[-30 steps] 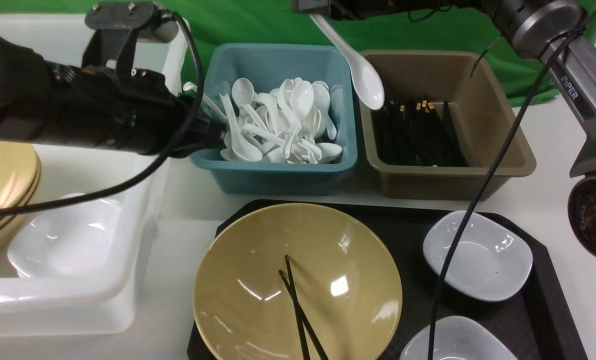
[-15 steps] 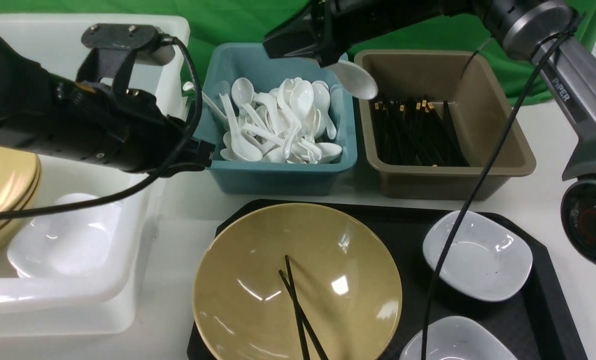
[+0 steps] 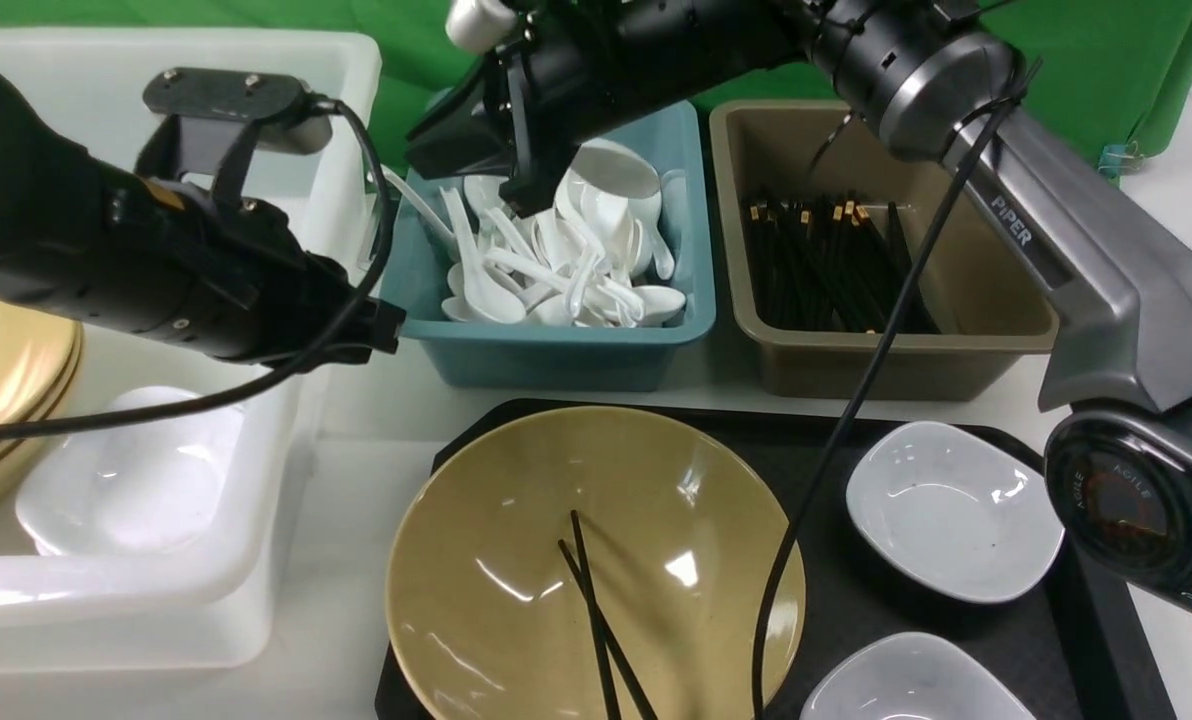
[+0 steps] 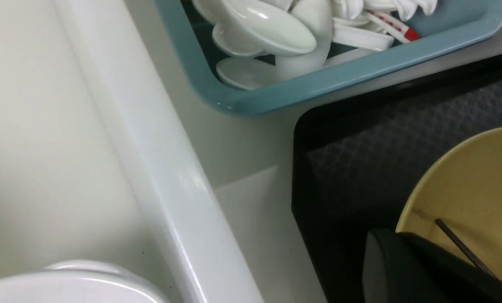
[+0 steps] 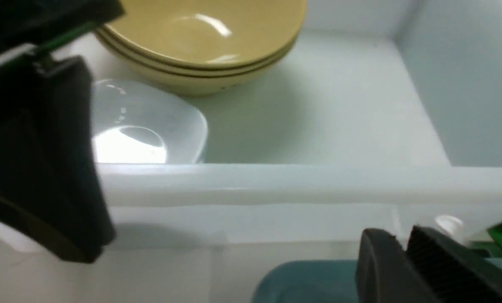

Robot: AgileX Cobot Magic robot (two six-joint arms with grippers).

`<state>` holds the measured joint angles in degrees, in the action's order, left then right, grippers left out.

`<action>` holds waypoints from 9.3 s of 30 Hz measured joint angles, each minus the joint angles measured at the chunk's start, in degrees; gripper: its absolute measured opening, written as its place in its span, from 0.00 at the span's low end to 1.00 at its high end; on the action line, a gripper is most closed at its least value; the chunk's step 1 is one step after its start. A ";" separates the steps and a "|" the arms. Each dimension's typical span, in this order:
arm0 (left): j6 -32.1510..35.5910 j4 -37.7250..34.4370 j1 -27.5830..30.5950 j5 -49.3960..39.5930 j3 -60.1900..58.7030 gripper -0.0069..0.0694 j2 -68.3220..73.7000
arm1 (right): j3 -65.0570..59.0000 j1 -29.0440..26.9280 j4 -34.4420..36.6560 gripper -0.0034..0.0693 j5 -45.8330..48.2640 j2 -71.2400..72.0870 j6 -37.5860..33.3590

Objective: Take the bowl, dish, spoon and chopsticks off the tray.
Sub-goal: Use the right arm to put the soup spoon into the small storage box in the middle, then use the left arm to grab the chopsticks, then use the left arm to put the chopsticks into the small storage box on the right, then use the left arm to grab the yellow noodle bowl on the left, then use the left arm to put the noodle bowl into the large storage box on the left

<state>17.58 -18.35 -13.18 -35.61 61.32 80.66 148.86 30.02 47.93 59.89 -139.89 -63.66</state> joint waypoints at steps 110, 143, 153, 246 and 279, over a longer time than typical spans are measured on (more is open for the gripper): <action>-40.22 9.49 -23.93 -22.91 22.69 0.09 29.50 | -66.19 -3.89 -46.16 0.07 4.05 74.15 47.51; -39.35 12.47 -23.93 -28.36 27.05 0.16 29.50 | -66.19 -3.89 -46.06 0.08 4.01 74.15 47.50; -38.25 7.98 -23.93 -29.89 33.39 0.16 29.61 | -66.19 -3.84 -45.64 0.08 4.08 74.15 47.50; -34.65 28.36 -21.69 -17.42 10.05 0.47 11.48 | -77.71 -3.84 -21.03 0.07 1.22 77.03 26.46; -30.88 17.83 -15.62 -17.71 13.39 0.10 9.78 | -79.37 -3.84 -20.35 0.06 -1.00 77.03 24.33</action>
<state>-13.30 -0.52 -28.79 -53.33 74.72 90.44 69.49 26.18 27.58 58.89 -62.86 -39.33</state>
